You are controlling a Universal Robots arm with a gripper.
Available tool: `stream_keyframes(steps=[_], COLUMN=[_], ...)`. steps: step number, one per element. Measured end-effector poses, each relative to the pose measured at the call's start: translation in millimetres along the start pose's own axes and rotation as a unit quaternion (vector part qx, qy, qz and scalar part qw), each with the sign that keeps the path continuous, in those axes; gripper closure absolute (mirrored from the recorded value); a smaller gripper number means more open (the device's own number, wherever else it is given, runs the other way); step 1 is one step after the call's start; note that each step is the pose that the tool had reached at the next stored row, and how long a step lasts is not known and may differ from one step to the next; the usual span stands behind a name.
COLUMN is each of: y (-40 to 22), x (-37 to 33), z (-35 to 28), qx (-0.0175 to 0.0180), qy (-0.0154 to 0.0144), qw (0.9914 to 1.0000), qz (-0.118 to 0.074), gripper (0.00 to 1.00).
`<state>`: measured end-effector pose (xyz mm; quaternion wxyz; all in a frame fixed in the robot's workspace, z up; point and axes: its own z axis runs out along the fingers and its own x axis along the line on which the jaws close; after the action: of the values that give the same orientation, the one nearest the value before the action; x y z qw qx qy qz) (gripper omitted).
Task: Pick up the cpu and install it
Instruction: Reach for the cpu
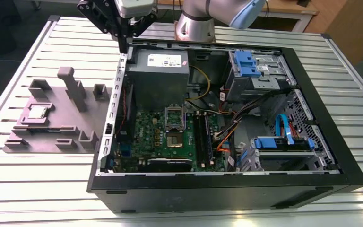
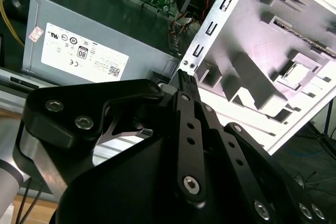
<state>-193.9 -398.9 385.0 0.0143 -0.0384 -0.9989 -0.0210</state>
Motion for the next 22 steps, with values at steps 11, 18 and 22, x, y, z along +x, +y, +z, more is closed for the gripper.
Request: stream_keyframes(steps=[11, 18, 22], y=[-0.5, -0.7, -0.8], x=[6.4, 8.7, 10.1], z=[0.9, 1.0, 1.0], qx=[0.0, 0.0, 0.0], qy=[0.0, 0.0, 0.0], qw=[1.0, 1.0, 1.0], qz=[0.0, 0.0, 0.0], gripper=[0.9, 0.9, 0.9])
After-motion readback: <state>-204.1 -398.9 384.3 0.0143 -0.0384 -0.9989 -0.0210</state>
